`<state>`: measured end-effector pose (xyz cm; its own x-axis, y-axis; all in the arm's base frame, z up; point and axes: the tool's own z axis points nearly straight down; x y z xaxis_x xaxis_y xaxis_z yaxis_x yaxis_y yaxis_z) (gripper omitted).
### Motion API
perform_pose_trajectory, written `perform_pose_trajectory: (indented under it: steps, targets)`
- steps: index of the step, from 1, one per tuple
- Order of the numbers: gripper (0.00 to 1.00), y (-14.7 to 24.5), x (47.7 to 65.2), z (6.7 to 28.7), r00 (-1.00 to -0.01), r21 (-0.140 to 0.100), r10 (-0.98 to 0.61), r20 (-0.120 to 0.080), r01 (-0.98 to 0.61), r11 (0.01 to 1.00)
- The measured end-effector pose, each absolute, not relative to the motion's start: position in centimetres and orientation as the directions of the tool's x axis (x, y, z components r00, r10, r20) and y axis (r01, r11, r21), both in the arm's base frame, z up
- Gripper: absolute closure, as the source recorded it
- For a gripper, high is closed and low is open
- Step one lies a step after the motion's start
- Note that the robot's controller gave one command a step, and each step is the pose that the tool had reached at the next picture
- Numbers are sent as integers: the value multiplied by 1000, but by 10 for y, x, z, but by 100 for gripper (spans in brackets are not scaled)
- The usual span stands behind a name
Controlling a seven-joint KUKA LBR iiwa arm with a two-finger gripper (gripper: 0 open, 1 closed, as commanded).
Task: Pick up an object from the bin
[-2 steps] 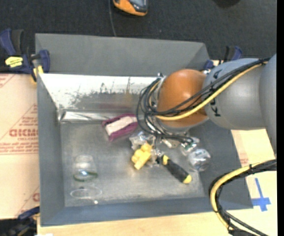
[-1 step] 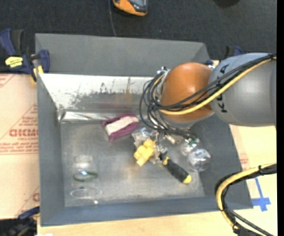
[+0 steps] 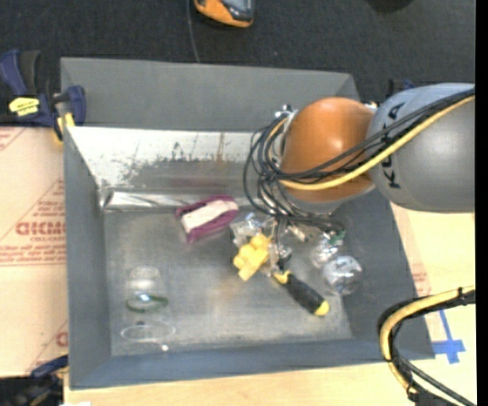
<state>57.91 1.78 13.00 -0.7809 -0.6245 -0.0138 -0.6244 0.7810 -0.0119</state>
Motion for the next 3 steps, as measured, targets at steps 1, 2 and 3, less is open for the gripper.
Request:
perform_pose_trajectory:
  steps: [1,2,3]
  targets:
    - [100,17,580,140,-783,-15,-622,-18,-622,783]
    - [100,17,578,151,-784,-8,-620,-9,-620,784]
    - [100,17,580,185,-784,-12,-620,-15,-620,784]
